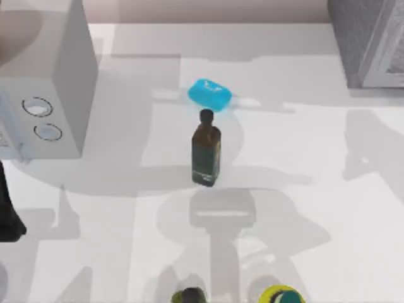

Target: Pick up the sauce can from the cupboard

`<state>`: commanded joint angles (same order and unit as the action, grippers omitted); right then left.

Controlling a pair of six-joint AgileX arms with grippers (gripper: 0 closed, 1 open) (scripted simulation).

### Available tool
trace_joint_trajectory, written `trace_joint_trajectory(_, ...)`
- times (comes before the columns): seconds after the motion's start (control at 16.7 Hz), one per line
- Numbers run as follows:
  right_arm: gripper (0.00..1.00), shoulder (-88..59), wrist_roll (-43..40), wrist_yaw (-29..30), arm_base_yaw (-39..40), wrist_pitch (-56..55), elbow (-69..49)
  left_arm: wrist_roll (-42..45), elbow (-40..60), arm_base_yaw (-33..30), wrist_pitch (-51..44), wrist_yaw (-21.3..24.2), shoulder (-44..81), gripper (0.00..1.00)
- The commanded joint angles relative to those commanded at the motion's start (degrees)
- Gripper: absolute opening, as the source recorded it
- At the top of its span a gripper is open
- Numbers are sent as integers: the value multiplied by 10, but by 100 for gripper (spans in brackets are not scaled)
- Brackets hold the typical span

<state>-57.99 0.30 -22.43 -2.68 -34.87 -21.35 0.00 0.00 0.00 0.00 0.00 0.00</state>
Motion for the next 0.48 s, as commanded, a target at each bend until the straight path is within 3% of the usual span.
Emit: trace_joint_trajectory(0.48, 0, -223, 2, -84, -14, -138, -85, 0, 0, 0, 0, 0, 0, 100)
